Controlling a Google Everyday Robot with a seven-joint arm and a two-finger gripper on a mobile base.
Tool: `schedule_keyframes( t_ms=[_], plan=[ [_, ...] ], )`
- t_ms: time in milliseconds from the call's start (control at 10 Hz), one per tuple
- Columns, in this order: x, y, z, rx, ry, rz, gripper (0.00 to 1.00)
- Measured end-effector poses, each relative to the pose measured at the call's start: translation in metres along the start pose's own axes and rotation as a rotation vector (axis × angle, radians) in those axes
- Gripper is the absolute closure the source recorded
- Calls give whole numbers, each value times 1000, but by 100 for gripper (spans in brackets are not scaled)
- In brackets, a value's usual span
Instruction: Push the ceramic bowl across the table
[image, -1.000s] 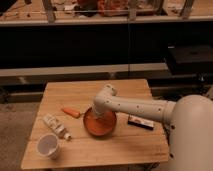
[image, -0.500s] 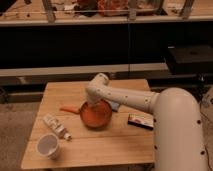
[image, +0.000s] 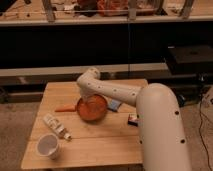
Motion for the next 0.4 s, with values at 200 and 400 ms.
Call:
schedule_keyframes(
  t_ms=[200, 400],
  plan=[
    [2, 0, -7, 22, -7, -1, 100],
    [4, 1, -14, 45, -15, 5, 100]
  ],
)
